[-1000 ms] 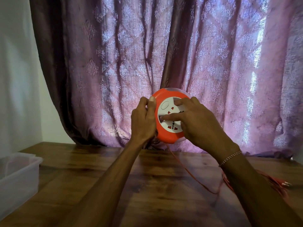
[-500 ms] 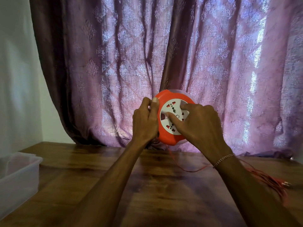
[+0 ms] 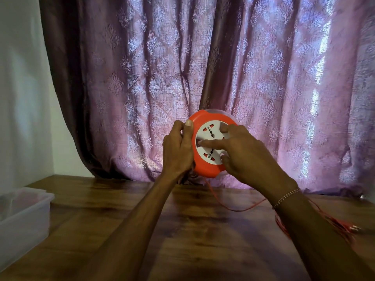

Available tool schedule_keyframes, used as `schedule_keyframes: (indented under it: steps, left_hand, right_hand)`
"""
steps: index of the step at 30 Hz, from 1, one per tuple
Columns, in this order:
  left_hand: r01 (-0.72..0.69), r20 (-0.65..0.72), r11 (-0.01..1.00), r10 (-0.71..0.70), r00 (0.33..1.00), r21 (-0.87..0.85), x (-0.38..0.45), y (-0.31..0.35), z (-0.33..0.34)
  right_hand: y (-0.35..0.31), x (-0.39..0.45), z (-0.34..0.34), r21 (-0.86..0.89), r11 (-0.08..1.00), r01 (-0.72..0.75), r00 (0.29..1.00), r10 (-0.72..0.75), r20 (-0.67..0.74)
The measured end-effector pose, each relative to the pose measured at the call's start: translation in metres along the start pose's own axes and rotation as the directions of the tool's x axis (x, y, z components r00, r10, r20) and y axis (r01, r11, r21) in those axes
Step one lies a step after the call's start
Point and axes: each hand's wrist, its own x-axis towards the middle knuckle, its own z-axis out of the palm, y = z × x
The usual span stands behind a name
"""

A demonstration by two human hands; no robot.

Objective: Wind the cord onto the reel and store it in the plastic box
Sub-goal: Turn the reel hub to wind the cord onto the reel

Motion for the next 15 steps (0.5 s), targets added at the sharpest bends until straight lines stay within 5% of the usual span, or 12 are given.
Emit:
schedule_keyframes:
  steps: [9, 15]
  left_hand:
    - [-0.017, 0.004, 1.000, 0.017, 1.000, 0.019, -0.004, 0.002, 0.001]
    - [-0.003, -0.001, 1.000, 0.003, 1.000, 0.030, -0.003, 0.000, 0.004]
  right_hand:
    - [-0.001, -0.001, 0.012, -0.043, 0.997, -0.065, 0.982, 0.056, -0.178]
    - [-0.001, 0.004, 0.024, 0.140, 0.953, -0.269, 0.863, 0.303, -0.404]
